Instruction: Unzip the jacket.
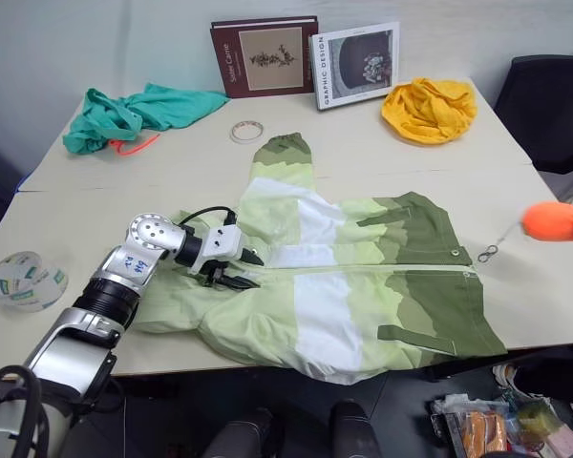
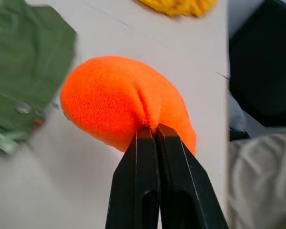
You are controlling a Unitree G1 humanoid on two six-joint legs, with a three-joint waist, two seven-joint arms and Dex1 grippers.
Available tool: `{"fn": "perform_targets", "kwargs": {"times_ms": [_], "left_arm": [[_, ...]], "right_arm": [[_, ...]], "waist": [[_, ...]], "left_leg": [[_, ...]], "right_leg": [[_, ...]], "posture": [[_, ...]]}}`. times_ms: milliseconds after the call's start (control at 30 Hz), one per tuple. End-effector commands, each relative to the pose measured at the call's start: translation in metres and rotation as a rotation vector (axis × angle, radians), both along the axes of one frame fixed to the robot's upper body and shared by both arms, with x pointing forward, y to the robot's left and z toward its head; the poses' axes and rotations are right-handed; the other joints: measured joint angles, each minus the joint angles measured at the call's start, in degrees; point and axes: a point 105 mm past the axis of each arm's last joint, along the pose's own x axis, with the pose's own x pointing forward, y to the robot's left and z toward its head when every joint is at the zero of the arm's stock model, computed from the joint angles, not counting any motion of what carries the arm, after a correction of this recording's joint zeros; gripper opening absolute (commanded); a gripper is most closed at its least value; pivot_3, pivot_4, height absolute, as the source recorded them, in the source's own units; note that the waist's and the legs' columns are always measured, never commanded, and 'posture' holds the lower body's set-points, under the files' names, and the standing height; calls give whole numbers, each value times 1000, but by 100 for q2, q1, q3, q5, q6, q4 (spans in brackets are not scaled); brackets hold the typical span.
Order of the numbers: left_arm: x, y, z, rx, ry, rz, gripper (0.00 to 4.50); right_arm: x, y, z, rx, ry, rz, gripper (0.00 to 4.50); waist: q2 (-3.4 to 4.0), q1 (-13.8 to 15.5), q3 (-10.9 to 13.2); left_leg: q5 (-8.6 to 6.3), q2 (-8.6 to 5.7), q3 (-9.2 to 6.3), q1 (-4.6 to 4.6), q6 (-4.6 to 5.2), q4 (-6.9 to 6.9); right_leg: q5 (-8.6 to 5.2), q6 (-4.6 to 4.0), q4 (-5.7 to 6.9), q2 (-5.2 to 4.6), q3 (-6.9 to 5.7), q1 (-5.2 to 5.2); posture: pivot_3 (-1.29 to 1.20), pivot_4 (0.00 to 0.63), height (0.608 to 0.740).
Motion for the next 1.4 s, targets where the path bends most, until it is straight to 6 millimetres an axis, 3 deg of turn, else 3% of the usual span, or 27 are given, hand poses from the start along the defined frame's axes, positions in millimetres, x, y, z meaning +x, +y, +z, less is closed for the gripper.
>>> {"fn": "perform_targets", "kwargs": {"times_ms": [33,100,200,400,533,600,700,900,1033,1067,1133,1267,1400], "left_arm": [[-8,6,-10,-5,80,18,2514],[-8,6,-9,-13,84,24,2514],[-11,15,-18,54,60,22,2514],[-12,19,-21,54,61,33,2514],[-11,19,-20,56,51,40,2514],[-10,19,-20,57,49,42,2514],[-10,18,-22,57,47,42,2514],[-9,9,-17,11,54,31,2514],[-9,4,0,-71,97,39,2514],[-10,4,9,-111,112,40,2694],[-15,7,36,-214,161,42,3130],[-37,28,71,-282,224,25,4350],[-58,71,94,-219,211,80,4500]], "right_arm": [[10,40,-2,-6,25,161,28],[13,50,-7,-38,44,195,28],[13,41,3,-40,26,162,28],[-12,-13,16,-82,29,-21,28],[-50,-83,47,-126,-24,-293,28],[-60,-97,59,-118,-61,-350,28],[-53,-80,50,-77,-43,-230,28],[-9,11,-5,28,50,96,28],[-6,44,-29,44,162,210,28],[-8,51,-32,53,194,240,213],[-11,56,-28,78,241,265,683],[-22,44,-11,84,267,253,1962],[-44,23,6,71,305,231,3151]], "waist": [[0,6,0],[0,13,0],[0,43,0],[0,92,0],[3,87,-2],[11,75,-7],[11,7,-7],[9,6,-9],[18,99,-13],[17,130,-12],[6,143,-5],[0,133,0],[1,127,1]], "left_leg": [[0,0,-2,-2,0,0],[-1,0,-7,-10,0,2],[-3,-7,-17,-42,4,27],[-5,-7,-17,-40,4,29],[-5,-7,-9,-34,4,25],[-5,-7,-3,-30,5,18],[-5,0,-3,-24,5,15],[-7,3,-9,-19,2,25],[-8,-8,-17,-37,5,40],[-8,-9,-17,-43,6,41],[-9,-8,-21,-50,7,43],[-9,-6,-27,-59,6,45],[-11,-2,-30,-54,2,33]], "right_leg": [[0,0,0,-1,1,0],[0,0,0,-1,1,-2],[0,0,5,-7,-2,-22],[0,0,0,-6,-2,-20],[0,0,0,-5,-1,-18],[0,-1,-1,-5,0,-19],[-1,-1,-7,-3,2,-12],[0,0,-4,-2,5,1],[0,-1,10,-8,4,-15],[0,-1,9,-8,3,-19],[0,-1,7,-7,2,-24],[0,-1,5,-7,0,-31],[-2,-3,-5,-6,-1,-27]], "posture": [[0,150,740],[0,150,740],[0,150,740],[0,150,740],[0,150,740],[0,150,740],[0,150,740],[0,150,740],[0,150,740],[0,150,740],[0,150,740],[0,150,740],[0,150,740]]}}
